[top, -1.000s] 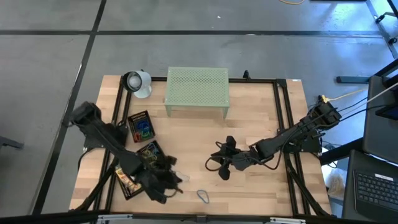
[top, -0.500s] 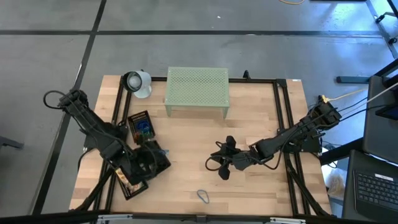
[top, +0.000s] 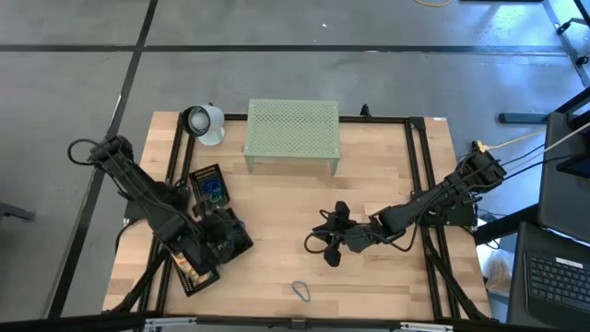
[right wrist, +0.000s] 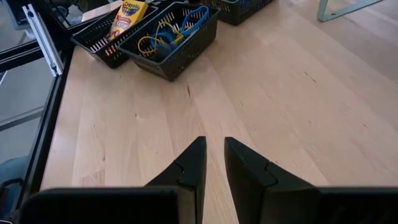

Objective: Pick & Place Office Desk Supplies
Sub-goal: Put the blue rubber band into the middle black bin

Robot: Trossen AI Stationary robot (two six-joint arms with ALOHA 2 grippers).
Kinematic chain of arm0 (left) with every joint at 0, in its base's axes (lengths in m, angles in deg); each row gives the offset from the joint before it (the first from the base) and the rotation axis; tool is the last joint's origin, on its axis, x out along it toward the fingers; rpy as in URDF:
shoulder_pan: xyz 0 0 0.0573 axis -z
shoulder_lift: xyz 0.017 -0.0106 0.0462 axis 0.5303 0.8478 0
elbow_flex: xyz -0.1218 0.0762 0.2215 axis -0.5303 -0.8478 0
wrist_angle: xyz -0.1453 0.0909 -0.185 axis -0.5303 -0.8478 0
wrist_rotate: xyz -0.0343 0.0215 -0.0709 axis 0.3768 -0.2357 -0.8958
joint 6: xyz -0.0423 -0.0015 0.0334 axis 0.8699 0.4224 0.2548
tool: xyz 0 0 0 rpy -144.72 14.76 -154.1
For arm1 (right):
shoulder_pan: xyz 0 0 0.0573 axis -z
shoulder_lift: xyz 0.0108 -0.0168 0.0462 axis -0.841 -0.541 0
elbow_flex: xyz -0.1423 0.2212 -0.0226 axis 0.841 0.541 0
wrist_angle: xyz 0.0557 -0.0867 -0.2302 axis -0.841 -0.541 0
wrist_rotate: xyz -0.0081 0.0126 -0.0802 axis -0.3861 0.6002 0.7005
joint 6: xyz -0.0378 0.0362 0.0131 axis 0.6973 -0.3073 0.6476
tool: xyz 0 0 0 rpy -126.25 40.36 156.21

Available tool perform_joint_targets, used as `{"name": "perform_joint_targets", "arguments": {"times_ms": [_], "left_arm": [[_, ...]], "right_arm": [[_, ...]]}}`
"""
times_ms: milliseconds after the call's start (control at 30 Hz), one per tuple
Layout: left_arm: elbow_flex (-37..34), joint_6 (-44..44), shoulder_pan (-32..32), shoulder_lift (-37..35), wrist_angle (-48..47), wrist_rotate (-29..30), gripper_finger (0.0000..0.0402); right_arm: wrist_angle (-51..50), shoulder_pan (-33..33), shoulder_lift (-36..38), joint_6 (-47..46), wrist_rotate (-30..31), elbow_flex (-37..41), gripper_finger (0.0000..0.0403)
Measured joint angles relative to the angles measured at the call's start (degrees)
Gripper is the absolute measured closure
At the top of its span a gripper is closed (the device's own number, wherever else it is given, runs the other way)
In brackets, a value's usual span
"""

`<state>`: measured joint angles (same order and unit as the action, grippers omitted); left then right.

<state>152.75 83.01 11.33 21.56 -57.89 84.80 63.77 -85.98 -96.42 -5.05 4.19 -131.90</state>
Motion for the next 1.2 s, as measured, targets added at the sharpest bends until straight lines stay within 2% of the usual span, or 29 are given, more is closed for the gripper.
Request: {"name": "perform_joint_targets", "arguments": {"times_ms": [133,233,433,567,833,967,1200], "left_arm": [[0.0,0.07,0.0,0.66,0.93,-0.22,0.0311],[0.0,-1.07,0.0,0.7,3.8,2.21,0.0292],[0.04,-15.67,0.0,1.55,19.3,5.08,0.0271],[0.07,-24.66,-0.06,4.37,30.51,4.62,0.0255],[0.07,-44.27,-2.18,15.14,52.44,-1.35,0.0209],[0.07,-53.13,-4.42,20.62,59.81,-2.41,0.0197],[0.04,-57.59,-10.4,29.45,67.23,-17.62,0.0197]], "right_arm": [[0.02,0.0,0.0,0.1,-0.13,0.0,0.0341],[0.0,0.0,0.0,0.1,-0.12,0.0,0.0341],[0.0,0.02,0.0,0.1,-0.11,0.0,0.0341],[0.0,0.02,0.0,0.1,-0.11,0.0,0.0341],[0.02,0.01,0.0,0.1,-0.11,0.0,0.0341],[0.02,0.02,0.0,0.12,-0.11,0.0,0.0341],[0.0,0.02,0.0,0.15,-0.11,0.0,0.0341]]}}
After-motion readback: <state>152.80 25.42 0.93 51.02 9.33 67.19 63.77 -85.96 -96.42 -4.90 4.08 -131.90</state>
